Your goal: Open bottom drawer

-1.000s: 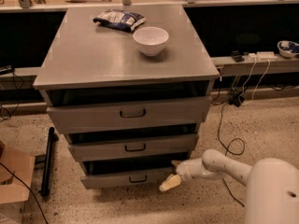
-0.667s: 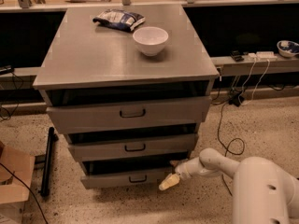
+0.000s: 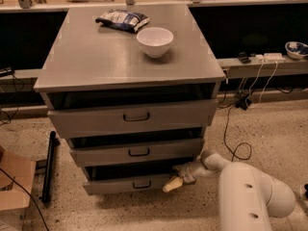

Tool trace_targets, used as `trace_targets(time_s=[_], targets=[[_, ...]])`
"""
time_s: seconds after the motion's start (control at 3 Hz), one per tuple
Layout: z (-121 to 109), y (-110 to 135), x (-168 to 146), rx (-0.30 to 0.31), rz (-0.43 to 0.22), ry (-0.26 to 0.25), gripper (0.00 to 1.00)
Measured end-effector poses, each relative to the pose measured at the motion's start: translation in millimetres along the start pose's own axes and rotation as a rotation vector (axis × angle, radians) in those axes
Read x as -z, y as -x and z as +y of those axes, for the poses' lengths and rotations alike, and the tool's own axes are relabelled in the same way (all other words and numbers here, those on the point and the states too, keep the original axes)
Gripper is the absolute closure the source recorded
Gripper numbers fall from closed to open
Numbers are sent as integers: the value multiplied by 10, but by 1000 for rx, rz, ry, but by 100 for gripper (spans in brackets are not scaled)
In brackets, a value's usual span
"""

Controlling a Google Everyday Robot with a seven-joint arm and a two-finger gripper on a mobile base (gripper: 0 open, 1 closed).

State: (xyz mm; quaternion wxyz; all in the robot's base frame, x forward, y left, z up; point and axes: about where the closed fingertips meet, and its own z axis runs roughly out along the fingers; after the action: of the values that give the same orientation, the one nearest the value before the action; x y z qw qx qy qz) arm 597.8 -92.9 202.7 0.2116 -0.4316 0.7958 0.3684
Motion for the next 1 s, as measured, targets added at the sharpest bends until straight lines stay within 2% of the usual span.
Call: trace_targets(time_s=[0.33, 0.67, 1.0], targets=[[11, 17, 17, 0, 0, 0, 42], [234, -151, -78, -4, 96, 40, 65], [452, -266, -135, -22, 133, 84, 66]])
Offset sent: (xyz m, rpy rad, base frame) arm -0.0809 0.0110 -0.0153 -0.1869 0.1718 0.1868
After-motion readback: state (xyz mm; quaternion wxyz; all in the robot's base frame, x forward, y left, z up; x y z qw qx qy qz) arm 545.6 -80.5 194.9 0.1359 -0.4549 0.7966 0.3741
